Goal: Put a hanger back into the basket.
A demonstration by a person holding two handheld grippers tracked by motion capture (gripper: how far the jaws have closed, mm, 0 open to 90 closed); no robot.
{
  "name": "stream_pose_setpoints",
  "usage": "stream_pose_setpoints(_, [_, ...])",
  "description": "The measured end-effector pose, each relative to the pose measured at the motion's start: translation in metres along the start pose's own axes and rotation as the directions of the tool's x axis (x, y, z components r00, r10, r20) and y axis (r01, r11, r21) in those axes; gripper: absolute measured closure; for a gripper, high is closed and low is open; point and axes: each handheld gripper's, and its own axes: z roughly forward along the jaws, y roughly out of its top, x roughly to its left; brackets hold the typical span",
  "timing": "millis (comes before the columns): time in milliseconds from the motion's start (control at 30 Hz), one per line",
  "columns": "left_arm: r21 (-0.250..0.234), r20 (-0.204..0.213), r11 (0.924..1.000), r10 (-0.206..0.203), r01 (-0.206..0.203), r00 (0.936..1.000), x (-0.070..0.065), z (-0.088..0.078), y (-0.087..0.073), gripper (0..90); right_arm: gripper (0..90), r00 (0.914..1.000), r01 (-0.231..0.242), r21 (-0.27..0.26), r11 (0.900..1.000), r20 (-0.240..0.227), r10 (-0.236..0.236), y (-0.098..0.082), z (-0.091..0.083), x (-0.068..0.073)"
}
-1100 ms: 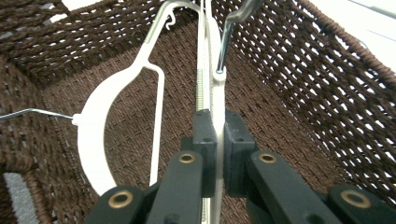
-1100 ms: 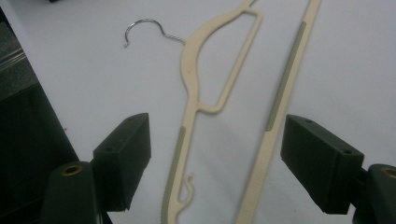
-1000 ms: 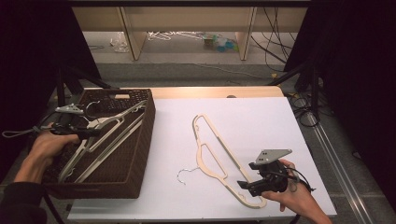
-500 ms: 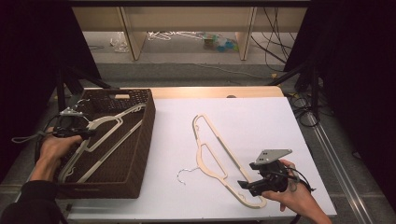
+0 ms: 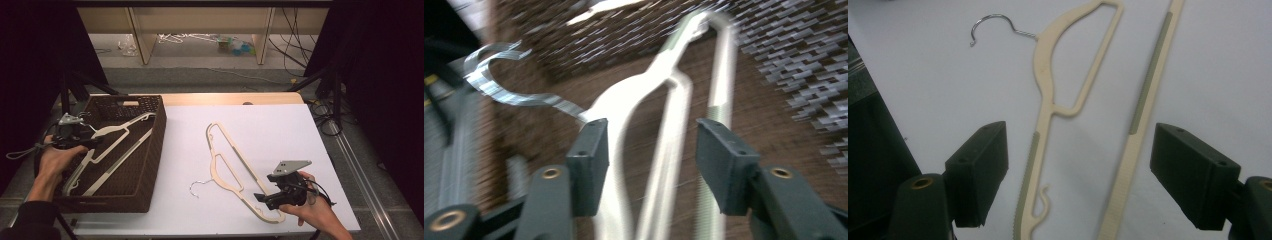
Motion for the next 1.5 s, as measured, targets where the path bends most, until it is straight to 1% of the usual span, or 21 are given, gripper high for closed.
stream_pose_setpoints(33, [-0.013,-0.006,0.9999,0.004,-0.004,1.0000,-0.007,-0.002,0.002,43.0,24.0,1.0000,-0.003,0.013,1.000,-0.009,0.003,0.000,-0.001,0.000])
stream_pose_setpoints(133, [-0.058,0.021,0.9982,0.016,-0.015,0.9996,-0.025,-0.008,0.007,36.4,24.0,0.9999,-0.011,0.016,1.000,-0.011,0.011,-0.001,0.001,0.001])
stream_pose_setpoints(233, [-0.157,0.087,0.9866,-0.029,0.042,0.9958,-0.046,-0.015,0.011,31.1,24.0,1.0000,-0.006,-0.005,1.000,-0.002,0.005,-0.002,0.003,0.001])
stream_pose_setpoints(300, [-0.192,0.130,0.9794,-0.038,0.063,0.9907,-0.059,-0.020,0.012,28.3,23.8,1.0000,-0.004,-0.009,1.000,-0.001,0.004,-0.002,0.004,0.001])
stream_pose_setpoints(333, [-0.210,0.137,0.9767,-0.017,0.046,0.9904,-0.065,-0.021,0.013,26.8,23.8,1.0000,-0.006,0.000,1.000,-0.006,0.006,-0.001,0.003,0.001])
stream_pose_setpoints(433, [-0.238,0.164,0.9705,-0.001,0.041,0.9865,-0.087,-0.026,0.012,22.6,23.2,0.9999,-0.014,-0.005,1.000,-0.006,0.014,-0.002,0.004,0.001])
stream_pose_setpoints(500, [-0.250,0.197,0.9679,0.020,0.031,0.9803,-0.103,-0.029,0.011,21.1,23.2,1.0000,-0.006,-0.032,0.999,0.007,0.006,-0.003,0.007,0.000])
stream_pose_setpoints(533, [-0.268,0.196,0.9633,0.049,0.005,0.9794,-0.110,-0.032,0.011,21.0,23.2,1.0000,-0.009,-0.024,1.000,0.001,0.009,-0.003,0.007,0.001])
stream_pose_setpoints(567, [-0.279,0.208,0.9602,0.038,0.022,0.9773,-0.119,-0.035,0.011,20.8,23.2,1.0000,-0.007,-0.018,1.000,-0.005,0.006,-0.003,0.007,0.001])
stream_pose_setpoints(633, [-0.301,0.224,0.9535,0.056,0.014,0.9730,-0.134,-0.042,0.010,19.4,23.0,0.9998,-0.017,-0.025,1.000,-0.007,0.016,-0.004,0.008,0.002])
stream_pose_setpoints(767, [-0.336,0.247,0.9411,0.124,-0.035,0.9612,-0.163,-0.050,0.008,19.1,22.9,0.9997,-0.017,-0.014,1.000,-0.018,0.017,-0.005,0.010,0.004])
stream_pose_setpoints(833, [-0.341,0.249,0.9393,0.126,-0.035,0.9602,-0.178,-0.051,0.004,19.0,22.9,0.9998,0.003,-0.007,1.000,-0.020,-0.003,-0.005,0.010,0.003])
stream_pose_setpoints(933, [-0.344,0.262,0.9361,0.169,-0.072,0.9500,-0.196,-0.048,-0.004,17.6,22.8,0.9999,0.007,-0.012,1.000,-0.013,-0.007,-0.006,0.012,0.002])
stream_pose_setpoints(967, [-0.345,0.270,0.9360,0.172,-0.071,0.9474,-0.201,-0.047,-0.007,17.6,22.6,0.9996,-0.017,-0.002,1.000,-0.022,0.017,-0.006,0.011,0.003])
stream_pose_setpoints(1033, [-0.353,0.272,0.9320,0.185,-0.081,0.9442,-0.209,-0.044,-0.012,17.6,22.4,0.9996,-0.023,-0.013,1.000,-0.016,0.023,-0.007,0.013,0.004])
stream_pose_setpoints(1100, [-0.362,0.287,0.9287,0.194,-0.082,0.9379,-0.216,-0.043,-0.016,17.2,22.2,0.9999,-0.003,-0.024,1.000,-0.011,0.003,-0.007,0.014,0.003])
stream_pose_setpoints(1167, [-0.377,0.271,0.9213,0.209,-0.096,0.9398,-0.221,-0.043,-0.019,17.2,21.9,0.9997,-0.008,-0.013,1.000,-0.023,0.008,-0.006,0.012,0.005])
stream_pose_setpoints(1233, [-0.388,0.273,0.9178,0.203,-0.085,0.9404,-0.226,-0.043,-0.025,16.8,21.5,0.9998,0.006,-0.018,1.000,-0.021,-0.006,-0.006,0.013,0.005])
stream_pose_setpoints(1367, [-0.380,0.297,0.9191,0.227,-0.103,0.9277,-0.234,-0.040,-0.032,16.8,21.0,0.9999,-0.001,-0.025,1.000,-0.015,0.001,-0.007,0.015,0.006])
stream_pose_setpoints(1433, [-0.387,0.288,0.9146,0.241,-0.117,0.9267,-0.238,-0.039,-0.036,16.8,20.9,0.9998,0.011,-0.007,1.000,-0.019,-0.011,-0.007,0.015,0.006])
stream_pose_setpoints(1500, [-0.380,0.294,0.9170,0.243,-0.120,0.9246,-0.240,-0.036,-0.039,16.8,20.8,0.9998,0.009,-0.015,1.000,-0.020,-0.010,-0.007,0.016,0.007])
